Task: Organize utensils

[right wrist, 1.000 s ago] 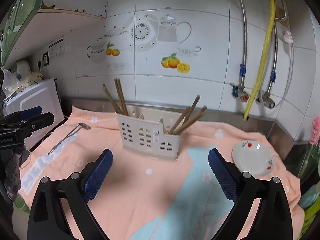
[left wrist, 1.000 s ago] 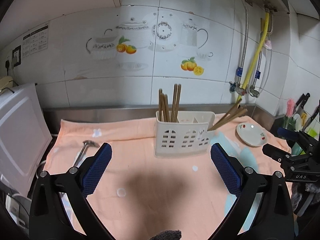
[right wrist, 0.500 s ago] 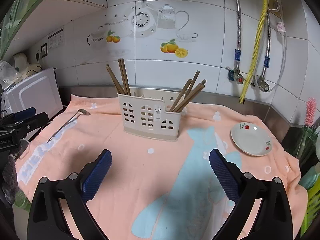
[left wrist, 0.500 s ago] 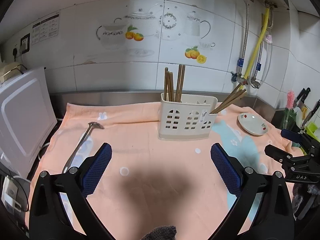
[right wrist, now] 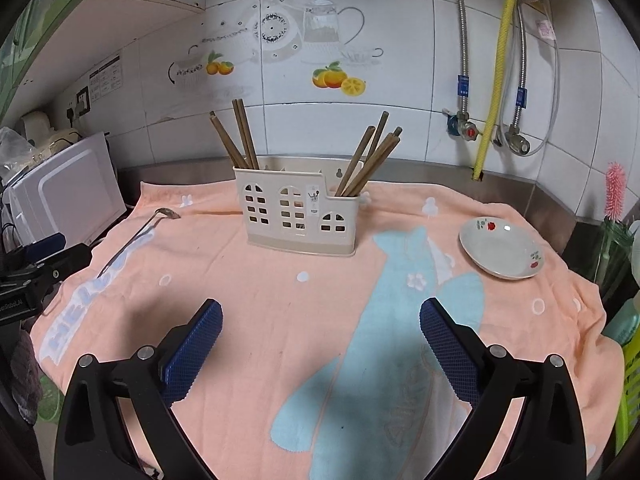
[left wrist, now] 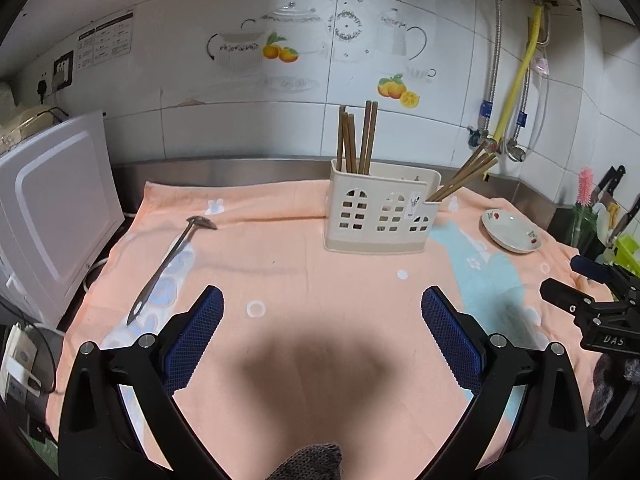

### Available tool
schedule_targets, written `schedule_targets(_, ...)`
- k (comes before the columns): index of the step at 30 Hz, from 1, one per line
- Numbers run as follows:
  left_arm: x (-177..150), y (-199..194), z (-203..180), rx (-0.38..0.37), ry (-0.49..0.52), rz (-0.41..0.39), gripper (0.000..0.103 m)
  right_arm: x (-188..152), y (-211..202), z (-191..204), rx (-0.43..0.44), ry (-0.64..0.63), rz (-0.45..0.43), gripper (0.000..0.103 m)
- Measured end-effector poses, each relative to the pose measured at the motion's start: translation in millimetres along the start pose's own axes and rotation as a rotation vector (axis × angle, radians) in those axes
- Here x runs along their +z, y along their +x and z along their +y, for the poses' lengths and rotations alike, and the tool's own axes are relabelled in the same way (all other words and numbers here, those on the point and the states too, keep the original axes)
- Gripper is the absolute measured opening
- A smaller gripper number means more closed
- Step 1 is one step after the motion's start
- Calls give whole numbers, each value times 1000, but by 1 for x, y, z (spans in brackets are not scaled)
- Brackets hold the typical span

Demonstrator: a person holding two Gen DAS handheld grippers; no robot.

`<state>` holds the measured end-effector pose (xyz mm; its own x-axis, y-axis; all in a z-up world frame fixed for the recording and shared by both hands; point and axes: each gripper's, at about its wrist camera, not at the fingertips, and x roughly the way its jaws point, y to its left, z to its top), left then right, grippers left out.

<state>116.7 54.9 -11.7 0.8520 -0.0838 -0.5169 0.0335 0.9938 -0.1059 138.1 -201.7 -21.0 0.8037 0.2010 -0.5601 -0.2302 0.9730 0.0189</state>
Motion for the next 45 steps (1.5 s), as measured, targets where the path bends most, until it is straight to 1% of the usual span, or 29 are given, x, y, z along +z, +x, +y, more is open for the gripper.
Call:
schedule_targets(9,-11,-2,-2,2,4,19,98,-6,1,6,8,-11,14,96)
schedule_targets(45,-18,-2,-9,-11,9,38,98,-8,-2,9,15,-11,15,96)
